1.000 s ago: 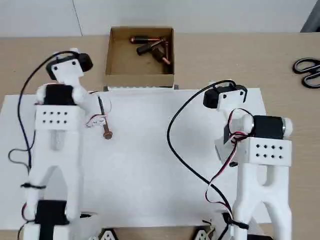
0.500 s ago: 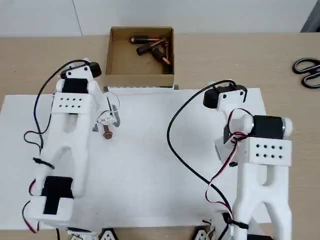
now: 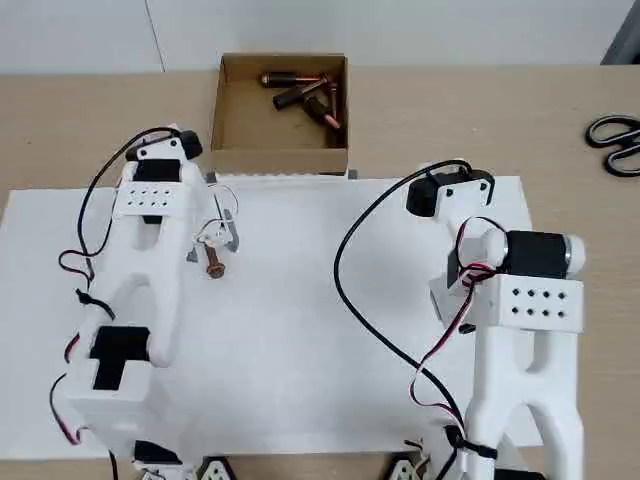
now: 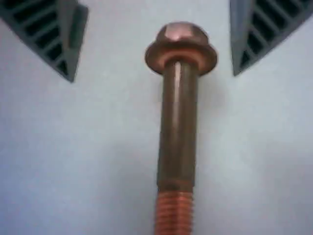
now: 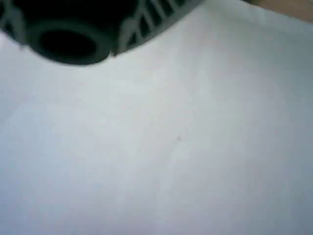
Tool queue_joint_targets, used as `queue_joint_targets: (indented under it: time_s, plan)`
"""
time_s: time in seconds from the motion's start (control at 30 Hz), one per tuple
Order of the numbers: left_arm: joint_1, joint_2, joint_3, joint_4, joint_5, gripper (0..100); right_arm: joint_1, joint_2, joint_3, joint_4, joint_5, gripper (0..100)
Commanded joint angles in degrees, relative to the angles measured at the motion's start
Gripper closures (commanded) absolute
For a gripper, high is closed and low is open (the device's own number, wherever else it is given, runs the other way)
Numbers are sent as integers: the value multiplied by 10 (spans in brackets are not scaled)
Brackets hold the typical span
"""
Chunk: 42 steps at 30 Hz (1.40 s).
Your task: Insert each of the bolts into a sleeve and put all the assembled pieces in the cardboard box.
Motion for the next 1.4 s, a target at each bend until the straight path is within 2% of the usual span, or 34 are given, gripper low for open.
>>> queue_joint_targets:
  time_s: [0.0, 0.2, 0.37, 0.4, 0.63, 0.73, 0.9, 0.97, 1.1, 1.2, 1.3, 1.33, 1.37]
  plan:
    - [-7, 11, -23, -8, -1, 801, 7, -17, -3, 7, -5, 995]
    - [-9, 54, -23, -22, -1, 823, 7, -16, -3, 7, -5, 995]
    - [-7, 73, -23, -62, -1, 989, 7, -16, -3, 7, -5, 995]
    - [-5, 74, -23, -66, -1, 997, 7, -16, -3, 7, -5, 995]
    - [-5, 68, -24, -62, 0, 995, 7, -16, -3, 7, -5, 995]
    - [-4, 43, -47, -12, 3, 995, 7, -16, -3, 7, -5, 995]
    - [24, -29, -90, 33, 64, 995, 7, -16, -3, 7, -4, 995]
    - [32, -60, -94, 33, 120, 994, 7, -16, -3, 7, -4, 995]
    - [38, -101, -94, 35, 285, 993, 7, -16, -3, 7, -4, 995]
    - [25, -105, -94, 33, 459, 993, 7, -16, -3, 7, -4, 995]
    - [8, -101, -90, 58, 695, 993, 7, -16, -3, 7, -4, 995]
    - [-1, -98, -90, 76, 745, 993, 7, -16, -3, 7, -4, 995]
    - [-7, -97, -90, 86, 765, 993, 7, -16, -3, 7, -4, 995]
